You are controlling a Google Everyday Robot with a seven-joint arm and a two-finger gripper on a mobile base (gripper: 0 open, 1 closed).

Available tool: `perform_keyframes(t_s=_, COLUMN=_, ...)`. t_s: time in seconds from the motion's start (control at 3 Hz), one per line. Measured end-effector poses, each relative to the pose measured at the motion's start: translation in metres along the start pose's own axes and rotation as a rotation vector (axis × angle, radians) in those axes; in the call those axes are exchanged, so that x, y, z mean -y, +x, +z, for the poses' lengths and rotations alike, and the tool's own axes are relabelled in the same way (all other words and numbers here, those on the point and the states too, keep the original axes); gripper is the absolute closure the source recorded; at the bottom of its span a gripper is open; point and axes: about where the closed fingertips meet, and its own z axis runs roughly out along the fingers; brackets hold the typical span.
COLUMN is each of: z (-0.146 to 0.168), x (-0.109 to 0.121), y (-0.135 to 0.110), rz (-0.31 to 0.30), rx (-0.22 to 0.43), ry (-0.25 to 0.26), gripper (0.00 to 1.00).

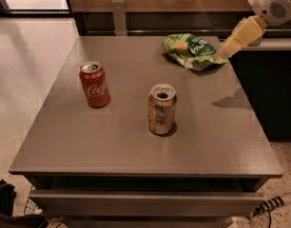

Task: Pick green rice chip bag

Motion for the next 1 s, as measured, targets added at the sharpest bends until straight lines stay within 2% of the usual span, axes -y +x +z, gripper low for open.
perform_keyframes(t_s=0.33, z=0.038, x=0.024, y=-0.012, rz=0.117, rx=0.059, ry=0.026, gripper=0.00)
perform_keyframes(t_s=0.67, z=0.071, x=0.033, y=-0.023, rz=0.226, rx=0.105, ry=0.045, gripper=0.00)
perform_keyframes(t_s=1.0, z=0.097, x=0.038, y=-0.027, rz=0.294, rx=0.171, ry=0.050, gripper=0.00)
